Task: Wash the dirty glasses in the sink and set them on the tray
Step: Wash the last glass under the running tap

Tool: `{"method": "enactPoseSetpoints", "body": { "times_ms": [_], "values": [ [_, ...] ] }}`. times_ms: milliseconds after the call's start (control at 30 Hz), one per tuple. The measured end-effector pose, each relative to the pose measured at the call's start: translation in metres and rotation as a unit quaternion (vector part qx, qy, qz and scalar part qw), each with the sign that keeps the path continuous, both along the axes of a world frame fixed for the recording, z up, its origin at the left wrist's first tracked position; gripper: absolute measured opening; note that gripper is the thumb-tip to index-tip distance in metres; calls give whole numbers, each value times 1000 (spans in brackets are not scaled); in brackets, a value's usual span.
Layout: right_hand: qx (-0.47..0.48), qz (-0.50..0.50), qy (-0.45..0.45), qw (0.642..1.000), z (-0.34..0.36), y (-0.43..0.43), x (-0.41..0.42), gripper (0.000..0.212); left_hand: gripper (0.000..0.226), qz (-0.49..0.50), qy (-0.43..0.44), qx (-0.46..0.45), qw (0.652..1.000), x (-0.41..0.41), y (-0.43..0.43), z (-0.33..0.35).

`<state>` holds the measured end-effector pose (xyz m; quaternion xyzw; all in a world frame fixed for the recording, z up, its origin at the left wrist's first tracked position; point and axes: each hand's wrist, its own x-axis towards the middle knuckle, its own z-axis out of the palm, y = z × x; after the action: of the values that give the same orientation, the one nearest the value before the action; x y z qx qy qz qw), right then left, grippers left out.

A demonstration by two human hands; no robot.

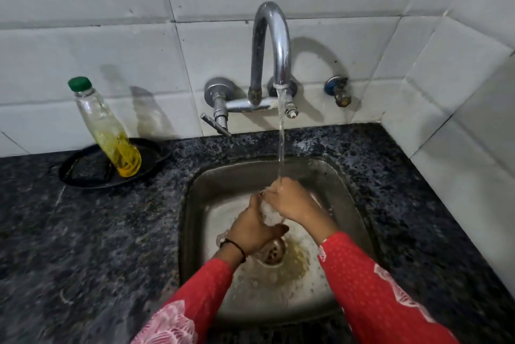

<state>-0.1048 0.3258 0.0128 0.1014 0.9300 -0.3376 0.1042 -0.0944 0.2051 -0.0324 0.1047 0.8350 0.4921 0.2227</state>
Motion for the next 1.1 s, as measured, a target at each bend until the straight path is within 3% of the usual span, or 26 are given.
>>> {"method": "enactPoseSetpoints", "body": {
  "times_ms": [67, 133, 167, 233, 267, 300, 333, 367, 400, 433, 467, 500, 533, 567, 633, 700, 767, 800, 833, 900, 933, 967, 1000, 1033, 1100],
  "values": [
    [-20, -7, -1, 1000, -3, -3, 3, 22, 80, 6, -9, 40, 999, 3, 1, -8],
    [-172, -55, 9, 983, 0, -1, 7, 17, 67, -1, -102, 146, 984, 1, -4, -1],
    [-267, -76, 13, 960, 2, 1, 10, 17, 55, 1, -178, 213, 961, 0, -8, 5],
    [-421, -109, 36, 900, 5, 7, 15, 17, 33, 11, -356, 347, 868, 0, -15, 18],
    [-461, -123, 52, 877, 6, 9, 17, 16, 28, 10, -420, 393, 818, 0, -17, 25],
    [-466, -134, 67, 872, 8, 10, 18, 14, 29, 8, -451, 416, 790, 0, -18, 28],
    [-434, -140, 78, 886, 9, 9, 17, 13, 30, 3, -459, 418, 784, -1, -15, 31],
    [-368, -140, 81, 916, 10, 8, 14, 15, 25, 3, -427, 394, 814, 1, -10, 33],
    [-276, -124, 69, 951, 11, 7, 11, 19, 18, 3, -339, 324, 883, 3, -5, 33],
    [-169, -97, 42, 980, 13, 6, 10, 23, 25, -3, -201, 209, 957, 5, 0, 31],
    [-81, -76, 14, 994, 15, 5, 10, 25, 46, -18, -55, 82, 995, 5, 5, 22],
    [-45, -72, 0, 996, 16, 4, 10, 27, 65, -25, 54, -8, 998, 6, 8, 15],
    [-58, -76, 2, 995, 16, 3, 11, 28, 76, -9, 95, -25, 995, 6, 8, 13],
    [-101, -85, 15, 991, 14, 2, 12, 29, 78, 8, 78, 16, 997, 6, 8, 15],
    [-239, -121, 54, 962, 16, 4, 14, 28, 64, 7, -55, 158, 986, 0, 5, 23],
    [-391, -154, 90, 903, 16, 8, 15, 25, 54, 8, -259, 306, 916, -6, -4, 37],
    [-448, -171, 113, 870, 15, 11, 14, 28, 50, -12, -390, 388, 835, -12, -11, 36],
    [-431, -171, 116, 879, 13, 11, 12, 29, 50, -18, -397, 383, 834, -12, -11, 36],
    [-376, -162, 115, 905, 11, 10, 8, 29, 54, -13, -365, 354, 861, -10, -8, 35],
    [-194, -111, 89, 971, 7, 8, 4, 35, 72, -16, -170, 191, 967, -7, -2, 30],
    [-127, -91, 70, 985, 6, 7, 3, 38, 77, -25, -41, 89, 995, -4, 2, 25],
    [-107, -90, 60, 988, 6, 6, 2, 39, 77, -15, 51, 27, 998, -1, 5, 23],
    [-128, -98, 65, 985, 5, 6, 3, 39, 73, -3, 61, 38, 997, 1, 6, 21],
    [-174, -108, 81, 976, 4, 5, 5, 38, 66, 6, -2, 97, 995, 1, 5, 22],
    [-292, -134, 116, 940, 3, 4, 10, 35, 49, 1, -223, 273, 936, 2, -2, 33]
  ]
}}
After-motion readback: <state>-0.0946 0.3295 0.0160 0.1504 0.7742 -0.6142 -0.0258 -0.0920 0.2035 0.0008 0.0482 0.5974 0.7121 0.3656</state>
